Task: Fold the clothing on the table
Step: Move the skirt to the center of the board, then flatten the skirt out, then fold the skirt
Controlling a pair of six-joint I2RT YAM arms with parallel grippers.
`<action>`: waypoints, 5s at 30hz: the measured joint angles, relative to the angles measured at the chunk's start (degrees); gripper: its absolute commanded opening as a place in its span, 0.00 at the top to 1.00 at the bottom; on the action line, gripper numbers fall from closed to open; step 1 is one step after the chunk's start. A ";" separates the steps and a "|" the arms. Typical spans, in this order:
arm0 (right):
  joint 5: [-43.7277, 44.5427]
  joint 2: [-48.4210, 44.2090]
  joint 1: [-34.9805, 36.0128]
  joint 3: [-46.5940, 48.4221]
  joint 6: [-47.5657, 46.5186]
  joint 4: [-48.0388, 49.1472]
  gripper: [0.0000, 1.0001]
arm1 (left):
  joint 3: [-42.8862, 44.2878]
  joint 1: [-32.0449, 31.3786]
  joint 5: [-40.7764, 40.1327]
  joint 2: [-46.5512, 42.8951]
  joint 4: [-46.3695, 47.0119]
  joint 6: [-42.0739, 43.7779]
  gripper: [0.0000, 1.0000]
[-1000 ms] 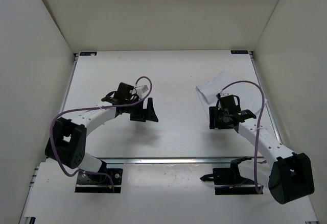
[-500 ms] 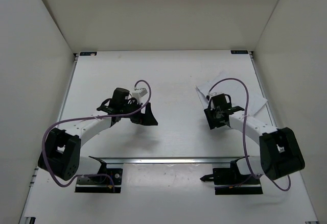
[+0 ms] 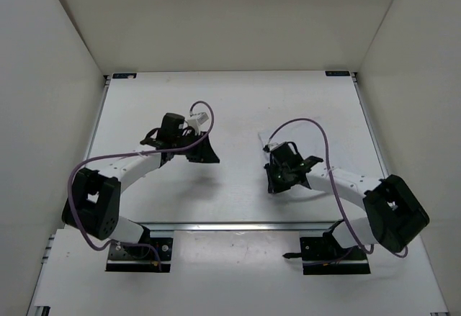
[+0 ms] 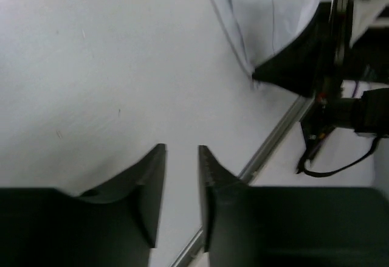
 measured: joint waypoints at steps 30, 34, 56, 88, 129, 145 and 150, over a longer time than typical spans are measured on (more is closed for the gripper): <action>-10.93 -19.93 -1.75 -16.17 15.76 -0.17 1.00 | 49.18 -16.72 -20.61 44.76 -17.22 3.82 1.00; -10.93 -20.48 -2.69 -16.15 15.74 -0.96 1.00 | 49.33 -16.87 -17.92 45.18 -17.31 4.33 1.00; -13.33 -34.49 -17.16 19.17 3.54 0.87 1.00 | 34.38 3.32 -10.19 -14.93 -14.32 -9.05 1.00; -27.26 -1.27 -24.30 35.85 2.60 19.04 1.00 | 40.52 12.57 -4.50 10.03 -2.71 -18.58 1.00; -24.04 16.98 -31.82 25.92 7.67 5.60 0.55 | 27.82 12.57 2.86 36.22 13.09 -32.74 0.02; -8.33 -12.52 -13.88 -16.41 37.90 21.29 0.54 | 10.45 14.82 0.68 18.12 12.68 -20.55 0.13; -6.56 -7.93 -14.58 -17.20 44.41 27.82 0.54 | 8.26 12.96 -2.10 20.26 12.72 -19.85 0.49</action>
